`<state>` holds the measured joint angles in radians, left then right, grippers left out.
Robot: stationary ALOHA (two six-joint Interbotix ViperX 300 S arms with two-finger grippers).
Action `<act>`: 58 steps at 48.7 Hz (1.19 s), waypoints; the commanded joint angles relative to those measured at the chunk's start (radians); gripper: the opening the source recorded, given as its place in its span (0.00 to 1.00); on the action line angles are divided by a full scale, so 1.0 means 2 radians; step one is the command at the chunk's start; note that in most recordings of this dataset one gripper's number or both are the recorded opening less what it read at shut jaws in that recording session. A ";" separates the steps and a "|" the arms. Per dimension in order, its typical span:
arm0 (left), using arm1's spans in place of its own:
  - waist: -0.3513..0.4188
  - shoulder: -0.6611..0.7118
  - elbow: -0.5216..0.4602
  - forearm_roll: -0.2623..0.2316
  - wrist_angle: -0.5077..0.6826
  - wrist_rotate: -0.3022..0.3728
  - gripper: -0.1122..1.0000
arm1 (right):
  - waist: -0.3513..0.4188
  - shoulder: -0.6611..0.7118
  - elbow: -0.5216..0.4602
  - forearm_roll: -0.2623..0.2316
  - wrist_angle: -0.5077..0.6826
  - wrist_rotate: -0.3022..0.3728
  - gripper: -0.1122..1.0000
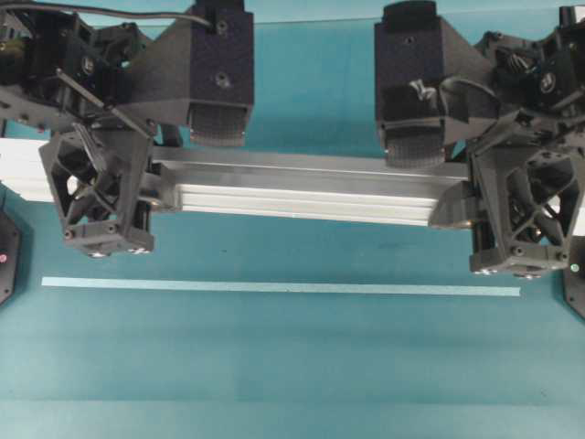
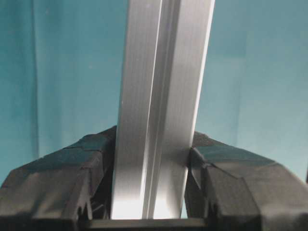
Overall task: Lift the metal rail with both hands.
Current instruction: 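Lower the held rail back down onto the table with both grippers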
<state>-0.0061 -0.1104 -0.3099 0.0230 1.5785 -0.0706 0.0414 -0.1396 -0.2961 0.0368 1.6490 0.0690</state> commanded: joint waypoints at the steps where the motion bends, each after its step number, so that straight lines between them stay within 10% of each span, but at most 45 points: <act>1: 0.006 -0.003 0.012 0.006 -0.013 -0.005 0.43 | 0.002 0.001 0.012 0.002 -0.012 -0.008 0.45; 29: 0.011 -0.018 0.232 0.007 -0.187 -0.022 0.43 | 0.002 -0.009 0.231 0.001 -0.176 -0.044 0.45; 58: 0.012 -0.013 0.357 0.007 -0.324 -0.040 0.43 | -0.004 0.002 0.378 0.001 -0.354 -0.041 0.45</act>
<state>-0.0031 -0.1166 0.3958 0.0307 0.9649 -0.1258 0.0291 -0.1381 0.4357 0.0353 0.9787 -0.0092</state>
